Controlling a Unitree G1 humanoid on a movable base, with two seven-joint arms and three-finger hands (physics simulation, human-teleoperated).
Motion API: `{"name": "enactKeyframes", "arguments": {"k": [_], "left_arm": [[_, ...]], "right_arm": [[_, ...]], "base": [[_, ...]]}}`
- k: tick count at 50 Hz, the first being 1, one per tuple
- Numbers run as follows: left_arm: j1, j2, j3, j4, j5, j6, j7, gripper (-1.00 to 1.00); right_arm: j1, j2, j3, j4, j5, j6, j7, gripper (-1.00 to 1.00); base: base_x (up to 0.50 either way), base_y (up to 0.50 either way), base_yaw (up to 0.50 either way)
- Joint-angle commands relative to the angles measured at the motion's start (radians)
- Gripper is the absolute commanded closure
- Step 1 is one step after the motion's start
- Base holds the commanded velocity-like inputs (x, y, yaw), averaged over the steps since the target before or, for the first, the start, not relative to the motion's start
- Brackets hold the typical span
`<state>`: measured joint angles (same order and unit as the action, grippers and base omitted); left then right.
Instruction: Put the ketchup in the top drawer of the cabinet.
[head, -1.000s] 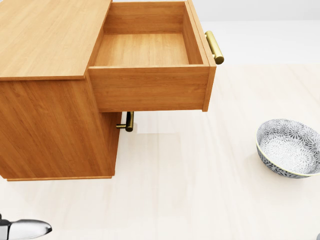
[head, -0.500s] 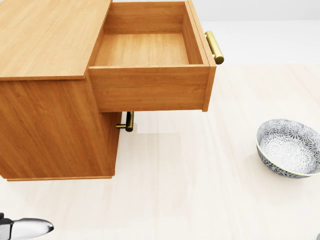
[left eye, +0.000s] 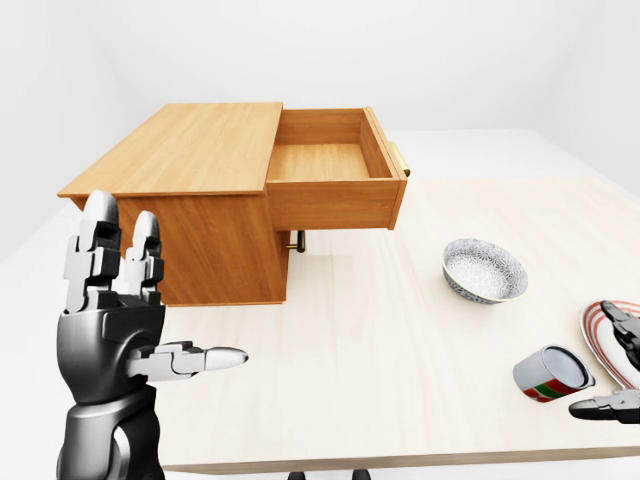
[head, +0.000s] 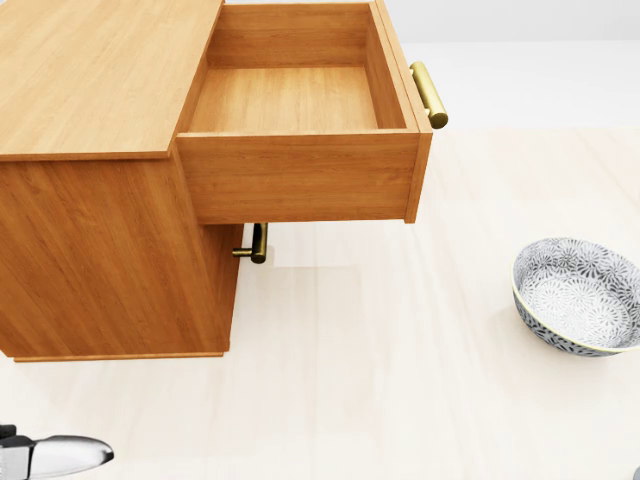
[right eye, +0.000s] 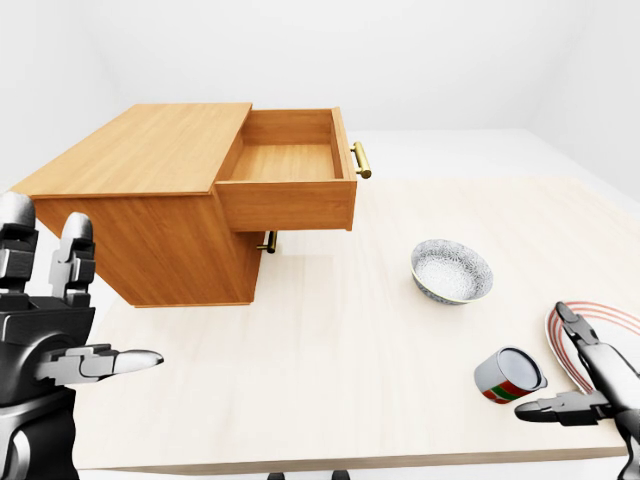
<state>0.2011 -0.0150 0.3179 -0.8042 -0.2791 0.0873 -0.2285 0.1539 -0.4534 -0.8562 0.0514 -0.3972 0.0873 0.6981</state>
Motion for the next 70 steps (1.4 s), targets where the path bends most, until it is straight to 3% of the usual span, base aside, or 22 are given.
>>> {"name": "enactKeyframes", "arguments": {"k": [1,49,70], "left_arm": [[0.007,-0.002,0.002,0.008,0.002,0.0,-0.006,-1.0],[0.013,-0.007,-0.008,0.034,0.008,0.0,-0.013,-1.0],[0.009,-0.004,-0.007,0.045,0.007,0.0,-0.008,-1.0]], "right_arm": [[-0.005,-0.018,0.035,0.056,0.007,0.0,0.0,-1.0],[-0.02,-0.075,0.074,0.168,-0.044,0.0,0.0,-1.0],[-0.07,-0.104,0.135,0.209,-0.047,0.0,0.0,-1.0]], "base": [[0.0,0.0,0.0],[0.0,0.0,0.0],[0.0,0.0,0.0]]}}
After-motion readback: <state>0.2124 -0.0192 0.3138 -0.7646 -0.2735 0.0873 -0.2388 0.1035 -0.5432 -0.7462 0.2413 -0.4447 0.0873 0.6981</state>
